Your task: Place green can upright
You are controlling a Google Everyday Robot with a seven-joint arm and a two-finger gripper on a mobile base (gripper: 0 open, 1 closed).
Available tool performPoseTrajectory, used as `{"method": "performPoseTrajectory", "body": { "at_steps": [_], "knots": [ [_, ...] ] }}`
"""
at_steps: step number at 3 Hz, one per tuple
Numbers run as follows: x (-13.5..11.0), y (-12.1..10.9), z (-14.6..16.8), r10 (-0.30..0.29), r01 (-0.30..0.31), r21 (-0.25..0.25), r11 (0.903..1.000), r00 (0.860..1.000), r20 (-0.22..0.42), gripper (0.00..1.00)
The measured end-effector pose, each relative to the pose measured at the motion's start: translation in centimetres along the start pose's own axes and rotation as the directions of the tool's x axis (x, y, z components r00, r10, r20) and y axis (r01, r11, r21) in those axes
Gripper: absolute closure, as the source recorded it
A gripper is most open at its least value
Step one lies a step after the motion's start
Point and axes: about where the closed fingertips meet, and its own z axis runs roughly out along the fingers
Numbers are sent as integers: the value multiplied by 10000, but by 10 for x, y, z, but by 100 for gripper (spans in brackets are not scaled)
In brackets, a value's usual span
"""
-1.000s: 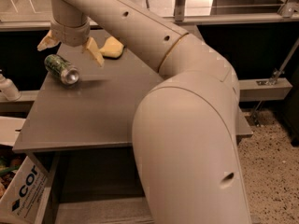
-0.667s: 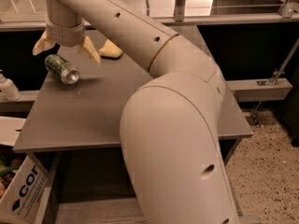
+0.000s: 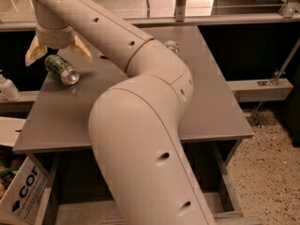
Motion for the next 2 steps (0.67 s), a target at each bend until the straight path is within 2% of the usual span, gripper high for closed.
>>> {"method": "performPoseTrajectory", "body": {
  "at_steps": [1, 2],
  "knots": [
    [7, -10, 5, -1409, 1411, -280, 9896, 9900, 83, 0],
    [12, -16, 5, -2341, 2341, -457, 9711, 9722, 50, 0]
  ]
}}
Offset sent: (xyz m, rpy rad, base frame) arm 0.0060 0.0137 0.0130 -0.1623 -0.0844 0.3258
